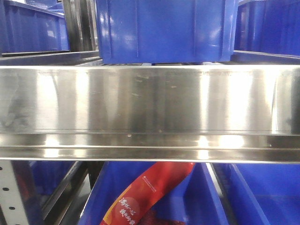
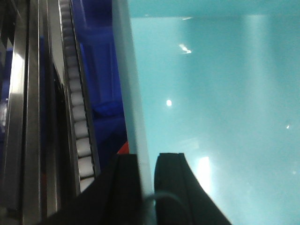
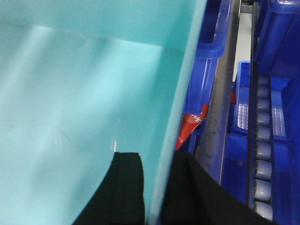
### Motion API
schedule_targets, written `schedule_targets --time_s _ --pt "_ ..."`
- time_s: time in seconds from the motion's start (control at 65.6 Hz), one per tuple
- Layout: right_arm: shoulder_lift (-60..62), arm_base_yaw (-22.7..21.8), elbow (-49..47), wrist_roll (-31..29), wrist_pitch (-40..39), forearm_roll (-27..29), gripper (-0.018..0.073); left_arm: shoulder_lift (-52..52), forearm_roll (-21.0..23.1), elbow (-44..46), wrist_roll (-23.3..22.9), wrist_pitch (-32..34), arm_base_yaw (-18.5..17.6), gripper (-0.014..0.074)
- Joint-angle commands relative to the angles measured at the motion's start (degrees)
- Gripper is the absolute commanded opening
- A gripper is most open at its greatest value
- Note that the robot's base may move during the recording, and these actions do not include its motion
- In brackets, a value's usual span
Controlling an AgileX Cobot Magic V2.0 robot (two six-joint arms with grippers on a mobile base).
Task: Fetch blue bin and place on conveyor start
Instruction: 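Pull the held bin back off the shelf with both grippers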
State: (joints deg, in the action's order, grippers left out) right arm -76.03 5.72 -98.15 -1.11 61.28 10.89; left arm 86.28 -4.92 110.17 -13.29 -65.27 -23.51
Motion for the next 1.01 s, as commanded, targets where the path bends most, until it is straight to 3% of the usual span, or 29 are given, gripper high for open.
schedule_targets --time_s 0.0,0.58,0.991 --pt "0.83 -0.35 -0.42 -1.76 -1.68 -1.48 -0.0152 -0.99 -1.86 0.64 0.65 4.82 0.25 -0.0111" --pt "0.63 -0.35 -0.42 -1.76 -1.78 -1.48 -0.0152 -0.99 -1.95 0.64 0.65 22.22 0.25 -0.0111" --pt "0.63 -0.35 -0.42 -1.76 -1.78 -1.48 -0.0152 -0.99 -1.95 0.64 0.65 23.17 0.25 -0.0111"
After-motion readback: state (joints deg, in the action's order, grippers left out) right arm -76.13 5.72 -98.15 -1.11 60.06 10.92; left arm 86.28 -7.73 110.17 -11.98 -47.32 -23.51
